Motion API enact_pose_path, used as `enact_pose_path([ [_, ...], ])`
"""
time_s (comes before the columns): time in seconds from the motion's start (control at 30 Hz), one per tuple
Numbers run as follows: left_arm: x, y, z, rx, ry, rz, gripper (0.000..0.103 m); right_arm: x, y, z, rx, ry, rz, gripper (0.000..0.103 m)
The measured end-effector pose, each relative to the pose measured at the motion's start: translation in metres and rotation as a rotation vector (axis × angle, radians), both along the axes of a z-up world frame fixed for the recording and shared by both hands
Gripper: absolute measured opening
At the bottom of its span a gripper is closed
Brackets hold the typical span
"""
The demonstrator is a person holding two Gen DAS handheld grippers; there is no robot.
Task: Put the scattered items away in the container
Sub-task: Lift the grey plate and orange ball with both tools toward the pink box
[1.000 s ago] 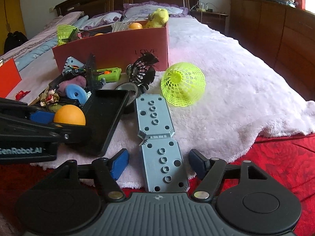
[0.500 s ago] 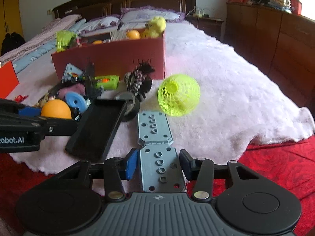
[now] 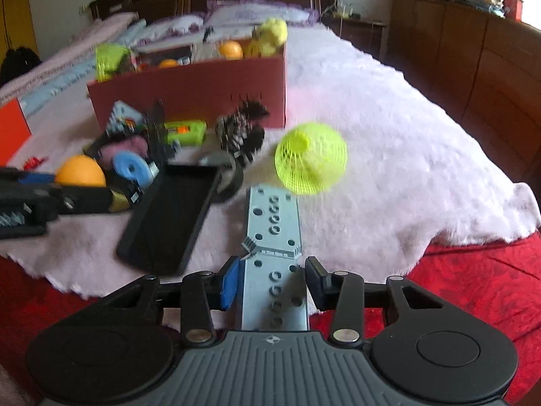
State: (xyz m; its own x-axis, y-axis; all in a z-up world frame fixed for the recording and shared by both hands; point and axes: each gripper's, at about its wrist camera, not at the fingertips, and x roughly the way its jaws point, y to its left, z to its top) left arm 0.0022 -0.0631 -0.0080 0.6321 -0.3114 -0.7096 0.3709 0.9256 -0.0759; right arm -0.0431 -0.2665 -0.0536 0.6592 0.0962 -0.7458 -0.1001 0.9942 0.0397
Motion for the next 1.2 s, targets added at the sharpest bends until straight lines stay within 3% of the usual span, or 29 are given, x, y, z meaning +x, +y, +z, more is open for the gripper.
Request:
enact_pose_path([
  [0.13, 0.002, 0.003, 0.0, -0.005, 0.0, 0.009, 0.04, 0.007, 0.001, -0.007, 0.001, 0.003, 0.007, 0.061],
  [0.23, 0.003, 0.004, -0.001, -0.007, 0.003, 0.015, 0.04, 0.012, 0.003, -0.012, -0.005, 0.003, 0.015, 0.065],
  [0.27, 0.003, 0.005, -0.001, -0.007, 0.002, 0.016, 0.04, 0.013, 0.004, -0.013, -0.013, -0.001, 0.017, 0.064],
  [0.33, 0.003, 0.006, 0.0, -0.007, -0.001, 0.019, 0.04, 0.012, 0.007, -0.011, -0.024, -0.01, 0.029, 0.048],
  [0.37, 0.003, 0.006, 0.0, -0.007, -0.003, 0.021, 0.04, 0.011, 0.008, -0.01, -0.03, -0.014, 0.035, 0.047],
  [0.83, 0.015, 0.02, 0.017, -0.019, -0.043, 0.07, 0.04, 0.008, 0.006, 0.039, 0.041, -0.09, 0.031, 0.046],
  [1.2, 0.024, 0.026, 0.023, -0.022, -0.059, 0.093, 0.04, 0.019, 0.018, 0.058, 0.073, -0.115, 0.07, 0.046],
])
